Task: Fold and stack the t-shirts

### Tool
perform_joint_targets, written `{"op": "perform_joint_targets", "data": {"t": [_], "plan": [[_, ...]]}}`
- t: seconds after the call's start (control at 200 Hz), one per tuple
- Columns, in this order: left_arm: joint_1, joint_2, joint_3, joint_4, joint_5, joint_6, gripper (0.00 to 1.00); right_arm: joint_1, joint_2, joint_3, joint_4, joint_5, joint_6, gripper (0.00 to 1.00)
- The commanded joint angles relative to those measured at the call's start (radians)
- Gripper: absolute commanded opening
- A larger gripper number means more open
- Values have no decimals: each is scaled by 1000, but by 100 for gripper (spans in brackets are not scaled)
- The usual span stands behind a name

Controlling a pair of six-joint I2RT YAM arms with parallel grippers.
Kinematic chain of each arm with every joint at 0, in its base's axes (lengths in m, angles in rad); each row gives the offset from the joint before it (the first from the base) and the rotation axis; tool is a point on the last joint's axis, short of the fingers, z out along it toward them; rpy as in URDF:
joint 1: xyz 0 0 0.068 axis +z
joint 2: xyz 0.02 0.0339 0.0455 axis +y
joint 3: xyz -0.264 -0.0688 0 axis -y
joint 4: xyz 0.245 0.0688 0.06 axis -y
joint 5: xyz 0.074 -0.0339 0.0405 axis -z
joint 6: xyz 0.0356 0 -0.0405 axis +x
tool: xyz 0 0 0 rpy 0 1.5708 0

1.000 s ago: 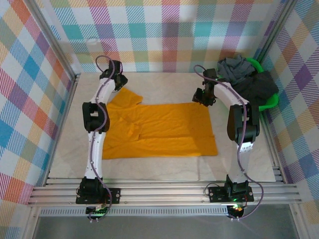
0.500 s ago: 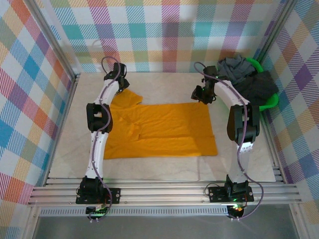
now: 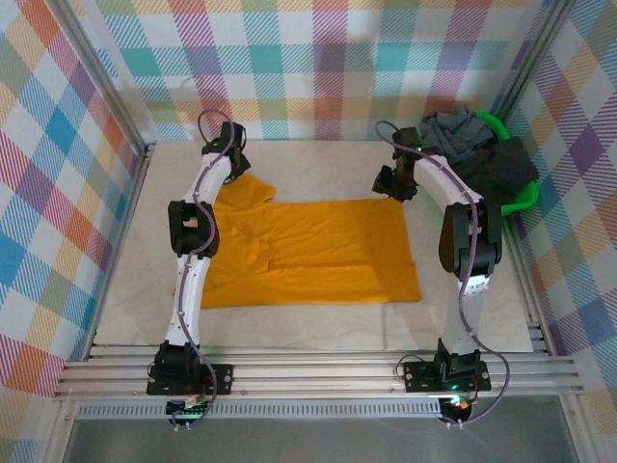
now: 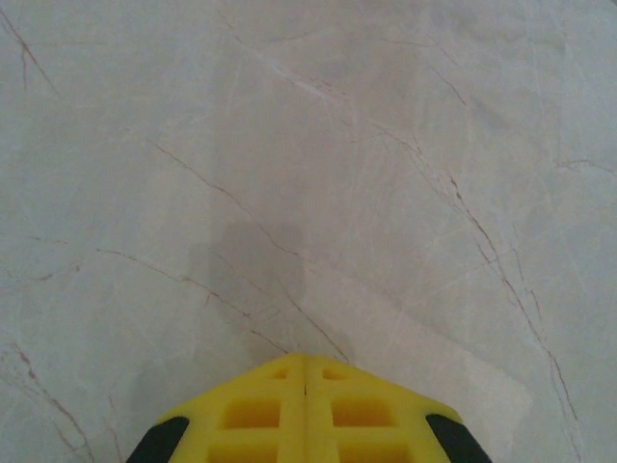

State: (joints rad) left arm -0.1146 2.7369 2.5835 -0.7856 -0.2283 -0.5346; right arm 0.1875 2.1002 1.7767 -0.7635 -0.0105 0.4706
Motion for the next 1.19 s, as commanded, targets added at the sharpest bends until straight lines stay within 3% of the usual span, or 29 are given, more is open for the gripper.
{"op": "perform_joint_targets", "data": {"t": [0.0, 0.22, 0.505, 0.785, 1.065, 1.19], "plan": [[-33, -48, 8, -84, -6, -18, 0, 3, 43, 23, -39, 152, 37, 42], [-42, -130, -31, -121, 8, -74, 0, -10, 158, 142, -87, 232, 49, 42], [-45, -206, -116, -122, 65, -97, 0, -36, 258, 266, -136, 224, 1, 41], [-45, -225, -118, -135, 90, -98, 0, -43, 284, 247, -129, 197, -5, 37], [-47, -235, -118, -162, 102, -94, 0, -43, 294, 253, -101, 142, -15, 26], [-46, -246, -119, -177, 99, -86, 0, -43, 292, 247, -101, 150, -15, 15]]}}
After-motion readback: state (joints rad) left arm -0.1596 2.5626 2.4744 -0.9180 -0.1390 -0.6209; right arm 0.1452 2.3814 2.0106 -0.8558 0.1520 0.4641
